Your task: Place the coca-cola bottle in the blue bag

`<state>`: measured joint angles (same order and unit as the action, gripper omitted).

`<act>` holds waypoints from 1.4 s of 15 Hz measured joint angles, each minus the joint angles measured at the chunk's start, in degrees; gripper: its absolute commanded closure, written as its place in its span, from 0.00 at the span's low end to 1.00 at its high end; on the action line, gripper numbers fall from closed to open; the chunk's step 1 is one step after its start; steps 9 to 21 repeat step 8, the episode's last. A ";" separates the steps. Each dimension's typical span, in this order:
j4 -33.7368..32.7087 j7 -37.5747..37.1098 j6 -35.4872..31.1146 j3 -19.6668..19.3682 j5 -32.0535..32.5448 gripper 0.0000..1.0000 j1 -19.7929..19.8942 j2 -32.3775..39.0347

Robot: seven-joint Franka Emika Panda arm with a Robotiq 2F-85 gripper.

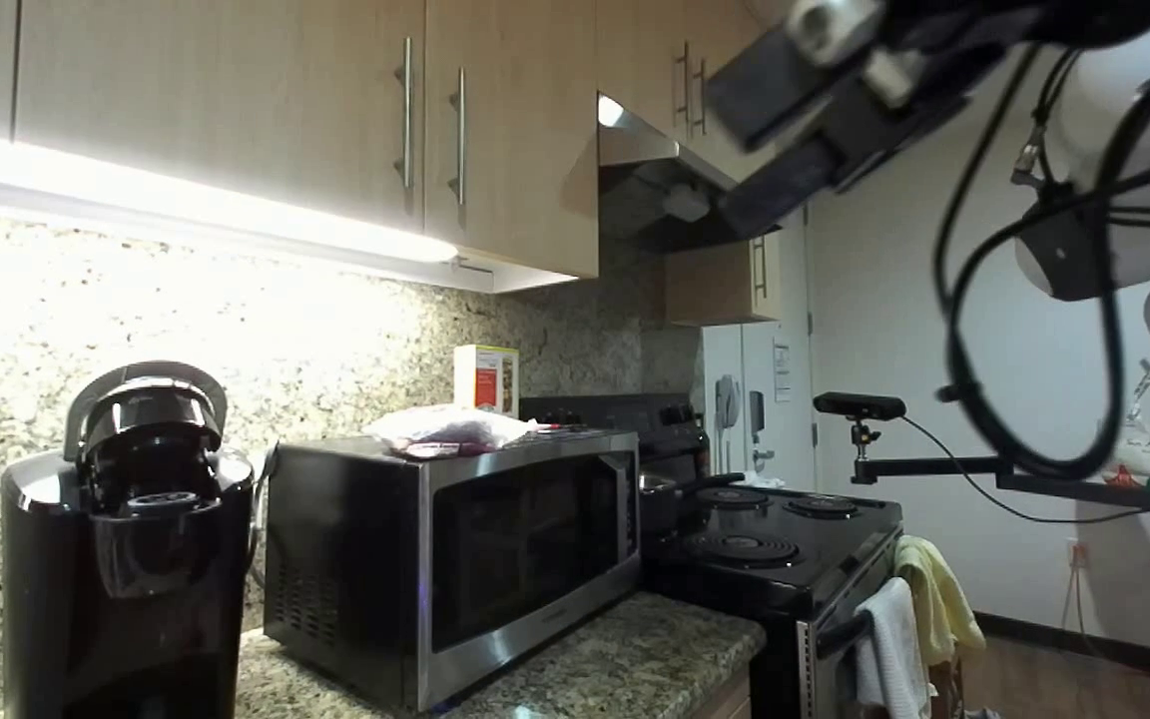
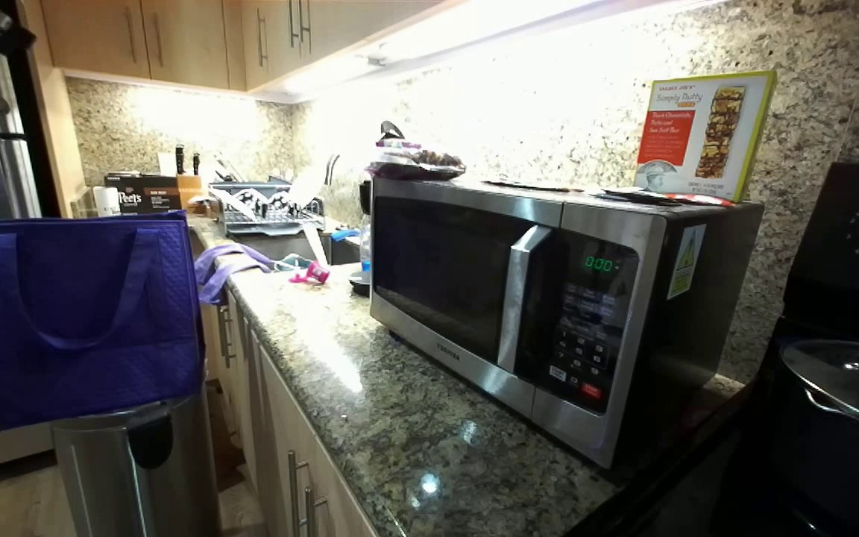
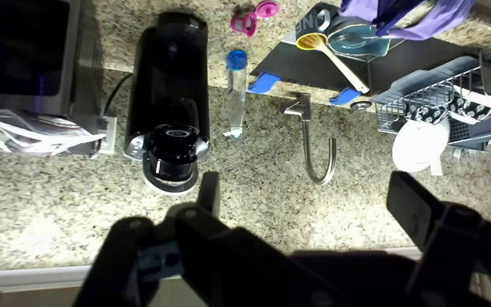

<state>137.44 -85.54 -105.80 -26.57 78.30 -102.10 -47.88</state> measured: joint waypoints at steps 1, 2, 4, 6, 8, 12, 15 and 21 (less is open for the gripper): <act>1.20 -0.84 2.02 4.10 -3.45 0.00 1.36 -1.74; 2.23 -1.03 2.23 8.36 -7.66 0.00 4.08 -3.14; 3.46 -1.03 2.20 16.20 -15.78 0.00 10.49 -5.76; 3.95 -0.14 1.13 21.34 -20.41 0.00 16.22 -7.71; 4.19 0.32 -1.23 22.52 -21.28 0.00 19.68 -7.39; 4.19 0.32 -1.23 22.52 -21.28 0.00 19.68 -7.39; 4.19 0.32 -1.23 22.52 -21.28 0.00 19.68 -7.39; 4.19 0.32 -1.23 22.52 -21.28 0.00 19.68 -7.39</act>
